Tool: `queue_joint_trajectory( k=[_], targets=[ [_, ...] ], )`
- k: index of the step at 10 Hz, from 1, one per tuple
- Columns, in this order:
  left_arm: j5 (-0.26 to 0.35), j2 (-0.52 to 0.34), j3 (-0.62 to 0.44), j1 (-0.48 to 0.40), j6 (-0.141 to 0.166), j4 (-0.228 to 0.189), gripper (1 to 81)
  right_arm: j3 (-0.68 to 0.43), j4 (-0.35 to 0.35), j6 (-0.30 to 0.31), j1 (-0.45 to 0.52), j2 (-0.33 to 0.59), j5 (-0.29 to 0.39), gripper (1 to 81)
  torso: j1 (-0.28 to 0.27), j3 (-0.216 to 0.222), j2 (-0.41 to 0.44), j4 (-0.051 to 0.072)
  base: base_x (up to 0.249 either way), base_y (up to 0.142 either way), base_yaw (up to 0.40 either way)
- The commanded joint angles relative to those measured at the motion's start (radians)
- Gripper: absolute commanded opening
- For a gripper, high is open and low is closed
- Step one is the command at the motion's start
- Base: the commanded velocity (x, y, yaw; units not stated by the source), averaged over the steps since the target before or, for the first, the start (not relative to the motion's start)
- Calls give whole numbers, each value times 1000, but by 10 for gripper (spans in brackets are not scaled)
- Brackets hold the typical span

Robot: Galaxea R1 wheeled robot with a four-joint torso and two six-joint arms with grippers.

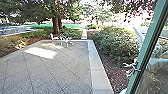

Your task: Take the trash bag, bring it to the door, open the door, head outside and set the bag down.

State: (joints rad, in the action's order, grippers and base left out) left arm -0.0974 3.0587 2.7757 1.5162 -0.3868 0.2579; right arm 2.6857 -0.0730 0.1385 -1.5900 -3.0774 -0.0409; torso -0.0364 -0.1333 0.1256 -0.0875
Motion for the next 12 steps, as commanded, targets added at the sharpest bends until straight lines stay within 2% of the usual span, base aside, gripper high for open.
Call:
queue_joint_trajectory(
  k=[1, 12],
  targets=[
    [59, 3, -2, -41, 0, -8, 10, -6, 9, -5, 34, -9, 62, 811, 0, 0, 0, 0, 125, 0, 0],
    [61, 3, -2, -41, 0, -8, 10, -5, 9, -4, 34, -10, 62, 811, -1, -1, -1, 0, 125, 0, 0]
  ],
)
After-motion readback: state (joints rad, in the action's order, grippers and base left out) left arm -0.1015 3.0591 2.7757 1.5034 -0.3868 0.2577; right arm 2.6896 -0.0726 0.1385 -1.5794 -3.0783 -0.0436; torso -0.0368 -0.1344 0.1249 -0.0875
